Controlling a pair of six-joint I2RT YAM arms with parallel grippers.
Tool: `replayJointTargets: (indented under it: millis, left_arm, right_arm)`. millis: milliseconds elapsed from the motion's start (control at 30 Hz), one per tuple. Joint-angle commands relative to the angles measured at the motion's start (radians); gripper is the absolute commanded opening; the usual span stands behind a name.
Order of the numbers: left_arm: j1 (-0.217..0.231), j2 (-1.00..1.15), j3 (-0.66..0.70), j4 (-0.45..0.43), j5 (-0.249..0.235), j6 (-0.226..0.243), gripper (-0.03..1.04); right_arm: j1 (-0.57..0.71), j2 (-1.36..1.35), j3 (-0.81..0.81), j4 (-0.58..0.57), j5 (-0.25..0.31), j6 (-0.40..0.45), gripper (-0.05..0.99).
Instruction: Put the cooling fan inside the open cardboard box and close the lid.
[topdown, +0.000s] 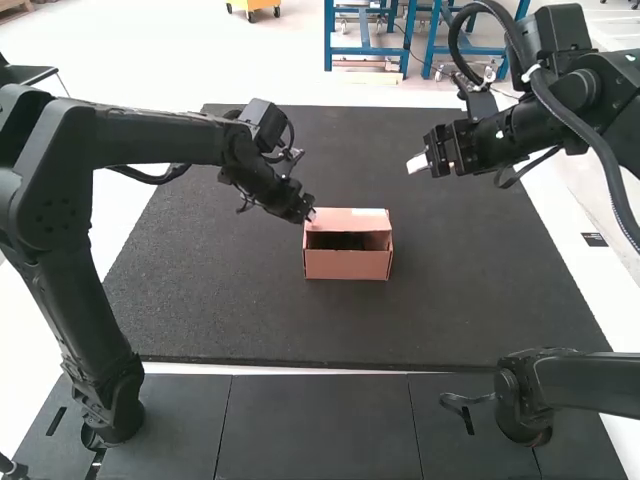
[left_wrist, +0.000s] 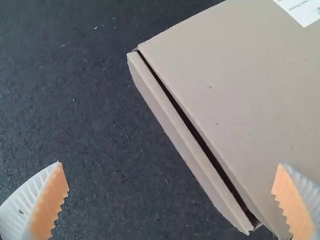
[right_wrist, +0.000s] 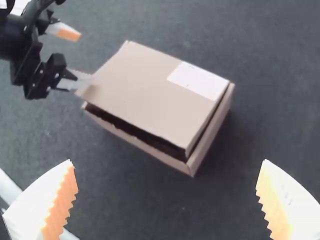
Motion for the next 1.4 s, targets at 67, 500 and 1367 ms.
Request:
replayJointTargets:
  millis: [67,500,1367]
  left_arm:
    - [-0.011,0.006,-0.030,0.039,0.010,-0.003,0.96]
    - [-0.049,0.026,-0.113,0.102,0.007,-0.020,0.96]
    - [-0.041,-0.119,-0.001,0.008,-0.013,-0.118,0.96]
  right_arm:
    - [0.002,0.002,-0.005,0.001,0.010,0.010,0.81]
    - [0.002,0.000,-0.008,-0.019,0.010,0.009,0.81]
    - [0.002,-0.032,-0.032,-0.042,0.016,0.004,0.81]
